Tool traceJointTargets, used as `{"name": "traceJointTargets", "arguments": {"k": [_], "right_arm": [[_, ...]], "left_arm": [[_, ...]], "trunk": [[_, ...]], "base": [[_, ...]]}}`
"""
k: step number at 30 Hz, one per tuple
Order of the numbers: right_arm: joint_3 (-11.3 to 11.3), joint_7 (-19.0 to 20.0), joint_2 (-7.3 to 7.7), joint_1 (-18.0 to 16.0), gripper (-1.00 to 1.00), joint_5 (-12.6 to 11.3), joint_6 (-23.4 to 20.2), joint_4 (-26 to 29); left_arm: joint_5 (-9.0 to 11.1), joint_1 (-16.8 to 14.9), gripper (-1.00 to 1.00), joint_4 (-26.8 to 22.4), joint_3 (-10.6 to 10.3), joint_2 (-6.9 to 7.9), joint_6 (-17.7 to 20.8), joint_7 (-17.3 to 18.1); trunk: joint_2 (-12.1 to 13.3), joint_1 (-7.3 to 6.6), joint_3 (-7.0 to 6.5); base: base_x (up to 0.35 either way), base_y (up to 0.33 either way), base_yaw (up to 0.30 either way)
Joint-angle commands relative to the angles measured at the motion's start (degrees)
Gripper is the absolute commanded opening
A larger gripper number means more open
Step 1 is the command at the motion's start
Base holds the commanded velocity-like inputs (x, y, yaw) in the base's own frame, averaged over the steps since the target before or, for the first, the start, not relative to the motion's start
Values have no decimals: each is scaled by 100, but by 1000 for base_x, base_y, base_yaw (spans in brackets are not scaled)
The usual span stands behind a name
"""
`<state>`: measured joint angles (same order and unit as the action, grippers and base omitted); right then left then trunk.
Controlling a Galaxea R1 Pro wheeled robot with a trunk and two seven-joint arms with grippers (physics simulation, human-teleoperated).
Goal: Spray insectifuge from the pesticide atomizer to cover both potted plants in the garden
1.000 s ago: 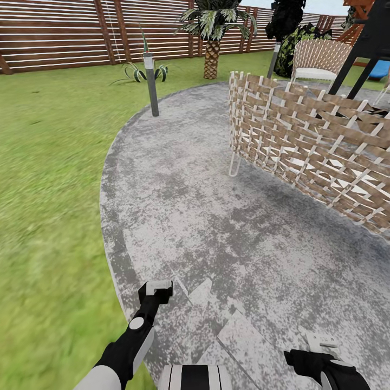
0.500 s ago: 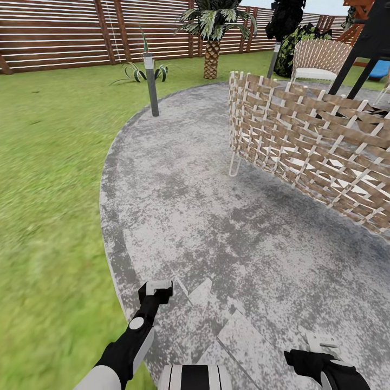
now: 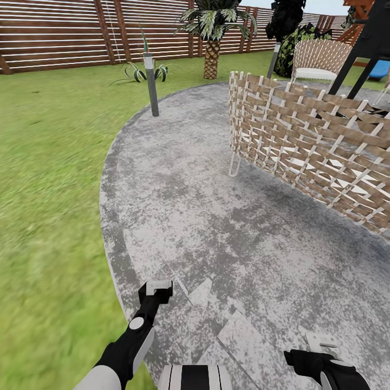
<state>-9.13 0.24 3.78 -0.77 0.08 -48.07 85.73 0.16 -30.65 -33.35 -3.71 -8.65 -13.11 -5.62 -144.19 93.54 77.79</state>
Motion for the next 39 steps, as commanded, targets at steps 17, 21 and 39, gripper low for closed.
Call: {"name": "traceJointTargets", "arguments": {"k": [17,21,39], "right_arm": [[-1,3,0,-2,100,1,-27,2],[-1,3,0,-2,100,1,-27,1],[-1,3,0,-2,100,1,-27,0]], "left_arm": [[1,-3,100,4,-34,4,-22,-54],[1,-3,100,4,-34,4,-21,-53],[1,-3,100,4,-39,4,-23,-54]], "trunk": [[-1,-1,4],[-1,-1,4],[-1,-1,4]], "base": [[24,-38,0],[5,-8,0],[0,39,0]]}}
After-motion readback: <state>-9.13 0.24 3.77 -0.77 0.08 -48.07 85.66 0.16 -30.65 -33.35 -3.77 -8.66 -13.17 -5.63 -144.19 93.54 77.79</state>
